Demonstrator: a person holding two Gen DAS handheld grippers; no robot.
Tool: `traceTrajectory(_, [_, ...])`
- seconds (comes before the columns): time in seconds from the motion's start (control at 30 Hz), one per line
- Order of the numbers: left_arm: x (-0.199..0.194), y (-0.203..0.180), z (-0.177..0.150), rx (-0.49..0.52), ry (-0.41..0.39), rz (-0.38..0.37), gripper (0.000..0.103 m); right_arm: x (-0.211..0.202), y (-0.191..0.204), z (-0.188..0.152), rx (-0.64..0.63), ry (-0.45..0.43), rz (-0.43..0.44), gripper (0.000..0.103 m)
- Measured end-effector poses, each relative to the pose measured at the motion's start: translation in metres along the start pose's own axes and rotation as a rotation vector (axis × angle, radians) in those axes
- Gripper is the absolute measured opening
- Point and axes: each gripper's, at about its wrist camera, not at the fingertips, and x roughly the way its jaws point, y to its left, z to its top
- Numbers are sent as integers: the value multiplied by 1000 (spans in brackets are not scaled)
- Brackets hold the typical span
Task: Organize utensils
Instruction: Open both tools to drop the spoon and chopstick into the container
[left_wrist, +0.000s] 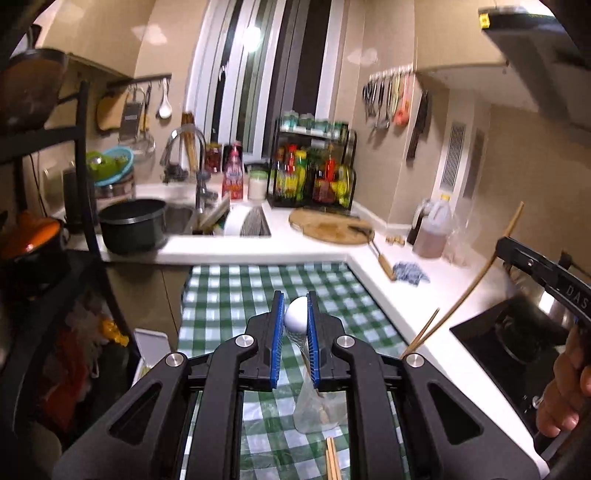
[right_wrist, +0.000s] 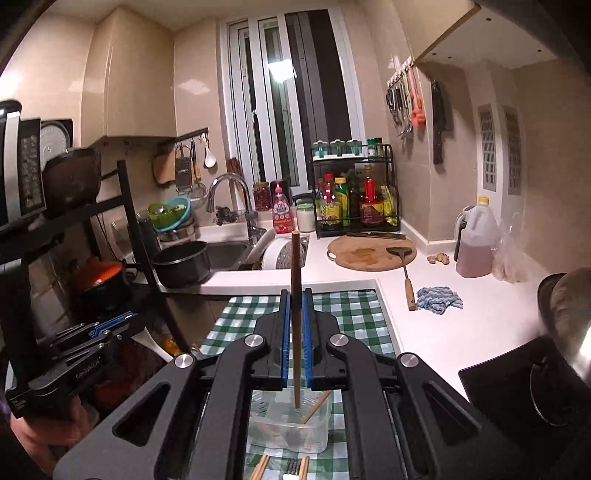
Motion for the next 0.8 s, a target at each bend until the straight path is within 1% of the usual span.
traceTrajectory(0.27, [27,0,-19,27,71,-6,12,48,-3,-33,16,83,28,6])
traceTrajectory(0.43, [39,0,-26,26,102,-8,12,70,-4,-55,24,153,37,6])
traceTrajectory(0.63, [49,-2,-36,31,124,-9,12,84,-8,-75,16,218,22,7])
traceTrajectory(0.7, [52,-3,-38,36,129,-7,12,86,-10,-79,12,235,16,8])
traceTrajectory(0.73, [52,-4,-38,37,128,-6,13,86,-10,-81,10,241,8,12])
traceTrajectory(0.77, [52,-5,-39,41,128,-2,15,86,-10,-82,8,249,1,20])
traceTrajectory(0.8, [52,-6,-39,45,124,3,22,86,-11,-84,7,259,-9,23])
